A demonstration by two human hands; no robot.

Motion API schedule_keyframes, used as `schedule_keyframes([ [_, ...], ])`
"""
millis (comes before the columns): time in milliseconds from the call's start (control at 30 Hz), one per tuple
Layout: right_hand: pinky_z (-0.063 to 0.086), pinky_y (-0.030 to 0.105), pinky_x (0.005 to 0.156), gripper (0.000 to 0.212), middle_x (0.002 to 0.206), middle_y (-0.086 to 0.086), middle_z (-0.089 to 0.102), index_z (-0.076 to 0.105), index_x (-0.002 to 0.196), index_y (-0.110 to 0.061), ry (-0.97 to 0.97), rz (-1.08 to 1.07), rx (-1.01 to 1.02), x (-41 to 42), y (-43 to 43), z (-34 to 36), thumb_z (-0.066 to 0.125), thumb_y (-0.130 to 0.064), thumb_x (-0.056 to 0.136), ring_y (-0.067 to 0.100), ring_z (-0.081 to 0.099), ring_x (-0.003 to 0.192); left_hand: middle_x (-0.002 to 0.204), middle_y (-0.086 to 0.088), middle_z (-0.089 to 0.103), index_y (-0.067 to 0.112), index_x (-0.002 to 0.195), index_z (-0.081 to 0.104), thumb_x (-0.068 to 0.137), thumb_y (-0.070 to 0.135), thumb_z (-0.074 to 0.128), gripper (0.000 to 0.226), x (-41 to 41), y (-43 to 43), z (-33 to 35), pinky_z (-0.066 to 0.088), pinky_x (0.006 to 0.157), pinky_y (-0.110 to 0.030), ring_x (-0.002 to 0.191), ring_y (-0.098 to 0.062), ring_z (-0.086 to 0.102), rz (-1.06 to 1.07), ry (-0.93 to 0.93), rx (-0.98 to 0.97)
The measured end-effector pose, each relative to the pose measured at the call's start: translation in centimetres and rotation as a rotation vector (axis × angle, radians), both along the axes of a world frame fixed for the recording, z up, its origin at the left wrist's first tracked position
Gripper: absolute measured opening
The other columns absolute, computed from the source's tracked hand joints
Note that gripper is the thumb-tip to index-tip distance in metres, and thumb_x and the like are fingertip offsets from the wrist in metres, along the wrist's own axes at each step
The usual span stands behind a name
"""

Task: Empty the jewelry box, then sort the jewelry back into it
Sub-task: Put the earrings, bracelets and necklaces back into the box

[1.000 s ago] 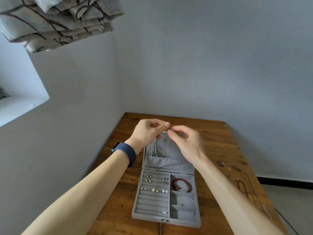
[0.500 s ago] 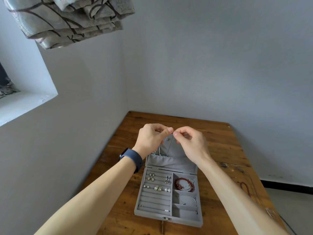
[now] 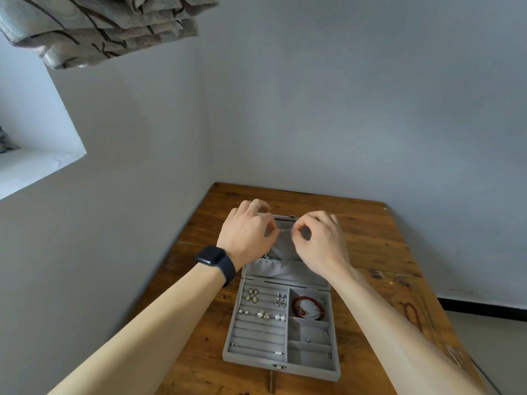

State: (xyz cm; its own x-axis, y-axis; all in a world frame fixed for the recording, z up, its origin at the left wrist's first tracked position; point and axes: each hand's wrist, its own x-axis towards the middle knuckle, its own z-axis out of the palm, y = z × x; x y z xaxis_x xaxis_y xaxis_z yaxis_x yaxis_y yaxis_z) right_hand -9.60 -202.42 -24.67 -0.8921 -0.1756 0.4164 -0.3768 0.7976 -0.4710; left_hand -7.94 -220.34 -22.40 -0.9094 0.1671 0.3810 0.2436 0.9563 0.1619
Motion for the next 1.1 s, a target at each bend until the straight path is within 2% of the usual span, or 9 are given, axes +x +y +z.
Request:
schedule_keyframes([
  [133, 0.032, 0.045, 0.108, 0.011, 0.135, -0.004, 0.056, 0.066, 0.095, -0.026, 0.056, 0.010, 0.148, -1.7, -0.6, -0.9, 0.057, -0.032, 0.092, 0.021, 0.044, 0.132, 0.144, -0.008, 0.051, 0.023, 0.087, 0.062, 0.095, 0.032, 0.054, 0.015, -1.8, -0.4, -0.7, 0.028, 0.116, -0.046, 0.143, -0.024, 0.035, -0.004, -0.091, -0.033],
  [200, 0.028, 0.045, 0.111, 0.011, 0.128, -0.006, 0.060, 0.064, 0.096, -0.027, 0.060, 0.018, 0.159, -2.3, -1.0, -1.0, 0.054, -0.032, 0.093, 0.019, 0.053, 0.124, 0.135, -0.008, 0.057, 0.024, 0.085, 0.052, 0.096, 0.030, 0.051, 0.013, -2.4, -0.4, -0.7, 0.029, 0.115, -0.049, 0.139, -0.025, 0.042, -0.013, -0.149, -0.027],
  [300, 0.034, 0.040, 0.098, 0.010, 0.109, -0.010, 0.064, 0.060, 0.094, -0.027, 0.085, -0.019, 0.165, -2.6, -1.4, -1.2, 0.052, -0.032, 0.093, 0.019, 0.059, 0.103, 0.113, -0.004, 0.062, 0.018, 0.091, 0.053, 0.099, 0.028, 0.047, 0.014, -2.6, -0.1, -0.9, 0.041, 0.102, -0.038, 0.108, -0.026, 0.059, -0.020, -0.118, -0.058],
  [367, 0.035, 0.038, 0.088, 0.011, 0.108, -0.009, 0.063, 0.061, 0.093, -0.026, 0.125, -0.055, 0.175, -2.6, -1.5, -1.5, 0.052, -0.032, 0.092, 0.019, 0.057, 0.098, 0.112, -0.003, 0.063, 0.015, 0.098, 0.059, 0.100, 0.028, 0.047, 0.019, -2.6, 0.2, -1.3, 0.044, 0.092, -0.036, 0.100, -0.025, 0.059, -0.009, -0.017, -0.080],
  [633, 0.042, 0.041, 0.081, 0.011, 0.110, 0.000, 0.063, 0.067, 0.088, -0.016, 0.283, -0.069, 0.274, -2.9, -1.5, -2.8, 0.067, -0.026, 0.083, 0.025, 0.058, 0.094, 0.116, 0.000, 0.064, 0.018, 0.101, 0.063, 0.097, 0.033, 0.052, 0.019, -3.0, 0.4, -2.4, 0.044, 0.093, -0.037, 0.104, -0.022, 0.058, 0.062, 0.070, -0.058],
  [833, 0.040, 0.044, 0.092, 0.007, 0.133, 0.005, 0.057, 0.068, 0.082, -0.019, 0.288, -0.003, 0.368, -2.4, -1.0, -4.0, 0.071, -0.024, 0.079, 0.028, 0.052, 0.120, 0.098, 0.007, 0.057, 0.026, 0.091, 0.049, 0.092, 0.036, 0.064, 0.018, -3.0, 0.2, -1.8, 0.040, 0.088, -0.034, 0.099, -0.020, 0.054, 0.067, -0.005, 0.041],
  [933, 0.039, 0.045, 0.098, 0.008, 0.143, 0.004, 0.052, 0.069, 0.086, -0.021, 0.297, 0.019, 0.356, -1.7, -0.2, -4.3, 0.071, -0.029, 0.083, 0.027, 0.045, 0.130, 0.100, 0.009, 0.049, 0.028, 0.096, 0.045, 0.087, 0.038, 0.069, 0.027, -2.8, 0.0, -1.6, 0.036, 0.084, -0.033, 0.100, -0.019, 0.049, 0.027, -0.084, 0.079],
  [1000, 0.041, 0.047, 0.101, 0.015, 0.141, 0.006, 0.052, 0.070, 0.095, -0.020, 0.289, -0.006, 0.299, -0.7, 0.5, -4.9, 0.070, -0.030, 0.084, 0.028, 0.046, 0.129, 0.105, 0.008, 0.052, 0.027, 0.101, 0.045, 0.087, 0.038, 0.068, 0.028, -2.7, -0.2, -1.6, 0.035, 0.083, -0.032, 0.102, -0.019, 0.049, 0.008, -0.098, 0.106],
  [1100, 0.046, 0.042, 0.087, 0.027, 0.120, 0.002, 0.057, 0.068, 0.106, -0.021, 0.270, -0.092, 0.210, 1.0, 0.9, -6.3, 0.071, -0.034, 0.083, 0.024, 0.051, 0.109, 0.118, 0.002, 0.057, 0.023, 0.114, 0.047, 0.089, 0.033, 0.065, 0.032, -2.6, -0.4, -1.7, 0.039, 0.084, -0.033, 0.109, -0.021, 0.050, -0.003, -0.096, 0.150],
])
